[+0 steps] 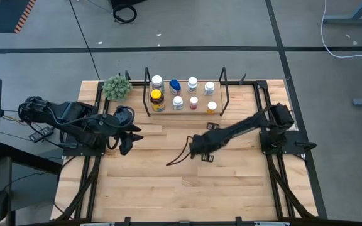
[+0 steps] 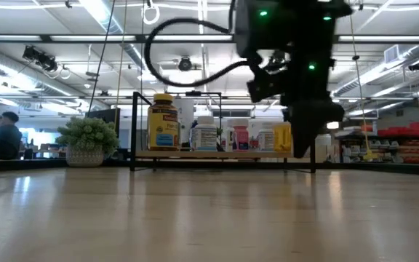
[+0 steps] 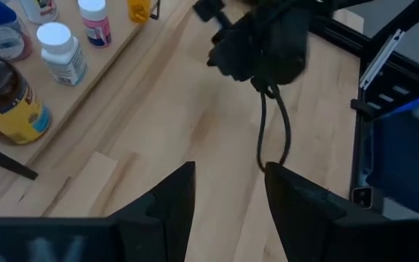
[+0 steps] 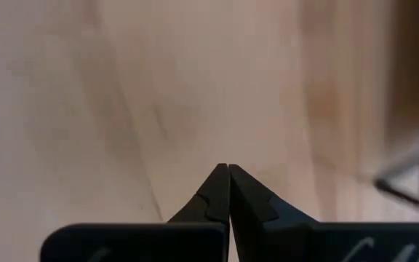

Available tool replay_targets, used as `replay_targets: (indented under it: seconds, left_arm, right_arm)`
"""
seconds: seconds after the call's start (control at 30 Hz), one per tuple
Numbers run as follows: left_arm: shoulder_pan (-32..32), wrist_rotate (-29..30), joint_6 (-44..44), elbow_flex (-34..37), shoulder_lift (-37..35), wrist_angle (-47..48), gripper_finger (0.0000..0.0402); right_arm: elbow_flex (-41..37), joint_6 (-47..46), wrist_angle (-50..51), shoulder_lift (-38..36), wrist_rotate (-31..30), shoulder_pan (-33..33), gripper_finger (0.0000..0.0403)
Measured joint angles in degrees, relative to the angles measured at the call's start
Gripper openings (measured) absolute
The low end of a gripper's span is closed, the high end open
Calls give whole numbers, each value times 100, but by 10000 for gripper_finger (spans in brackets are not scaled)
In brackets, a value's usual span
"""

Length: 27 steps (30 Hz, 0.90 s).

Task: Pick and place medicine bottles onto shelf by color
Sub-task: Put the orange medicine bottle on the shelf

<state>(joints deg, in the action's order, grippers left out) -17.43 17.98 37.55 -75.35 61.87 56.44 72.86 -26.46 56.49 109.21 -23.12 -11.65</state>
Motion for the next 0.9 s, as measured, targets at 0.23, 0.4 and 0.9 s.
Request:
replay_targets:
  seconds: [0.23,0.4,0.9]
  left_arm:
    - [0,17,237,2,0,-6,172]
    - [0,290,292,1,1,-4,172]
    - [0,881,578,0,2,-25,172]
  right_arm:
    - [146,1151,-263,-595,1924,852,5]
    - [146,1938,-140,-1205,2123,1263,5]
    - [142,3797,333,-2016,2269,2158,5]
